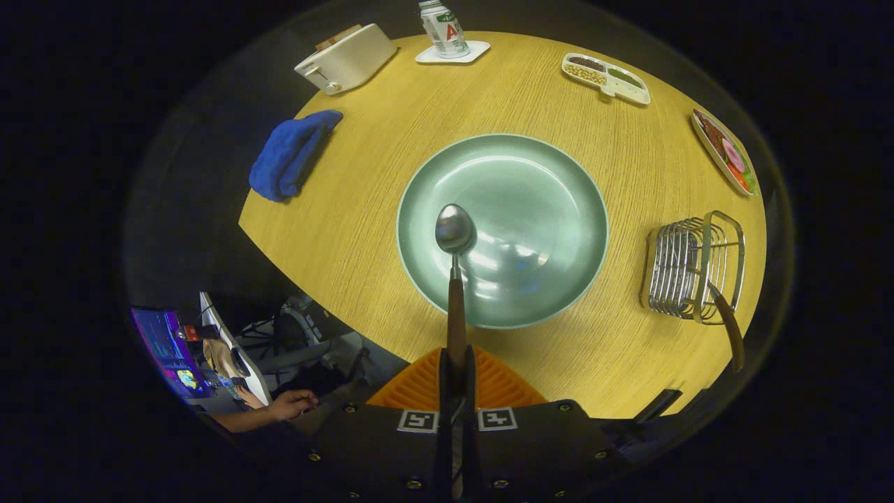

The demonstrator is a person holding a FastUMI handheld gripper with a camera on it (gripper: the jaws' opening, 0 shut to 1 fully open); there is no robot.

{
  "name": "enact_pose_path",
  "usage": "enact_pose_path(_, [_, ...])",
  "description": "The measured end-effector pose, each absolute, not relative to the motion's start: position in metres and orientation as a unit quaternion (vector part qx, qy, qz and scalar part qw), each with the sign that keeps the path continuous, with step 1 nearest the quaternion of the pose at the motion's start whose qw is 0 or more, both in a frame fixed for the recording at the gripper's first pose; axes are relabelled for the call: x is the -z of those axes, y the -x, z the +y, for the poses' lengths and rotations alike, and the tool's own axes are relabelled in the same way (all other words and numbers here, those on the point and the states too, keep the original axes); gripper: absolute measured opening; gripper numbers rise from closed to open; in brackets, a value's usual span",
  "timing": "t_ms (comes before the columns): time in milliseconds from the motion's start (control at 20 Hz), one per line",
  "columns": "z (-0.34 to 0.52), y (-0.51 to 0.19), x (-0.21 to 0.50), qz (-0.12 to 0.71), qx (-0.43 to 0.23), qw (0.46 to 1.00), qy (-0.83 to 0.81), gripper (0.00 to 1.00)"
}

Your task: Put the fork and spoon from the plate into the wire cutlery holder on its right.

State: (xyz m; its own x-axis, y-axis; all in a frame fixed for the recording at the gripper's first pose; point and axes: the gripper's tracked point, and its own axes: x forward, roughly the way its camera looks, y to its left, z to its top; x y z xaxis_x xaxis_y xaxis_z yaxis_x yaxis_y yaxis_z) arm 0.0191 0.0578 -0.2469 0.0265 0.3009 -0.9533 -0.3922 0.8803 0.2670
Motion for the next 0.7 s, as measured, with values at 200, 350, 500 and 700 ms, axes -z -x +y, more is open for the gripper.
enact_pose_path(200, [0.044, -0.02, 0.231, 0.654, -0.239, 0.717, 0.019, 0.06])
enact_pose_path(350, [0.035, -0.023, 0.219, 0.651, -0.241, 0.72, 0.008, 0.06])
enact_pose_path(500, [0.02, -0.022, 0.205, 0.648, -0.24, 0.723, 0.008, 0.06])
enact_pose_path(700, [0.001, -0.022, 0.182, 0.646, -0.242, 0.724, -0.002, 0.06])
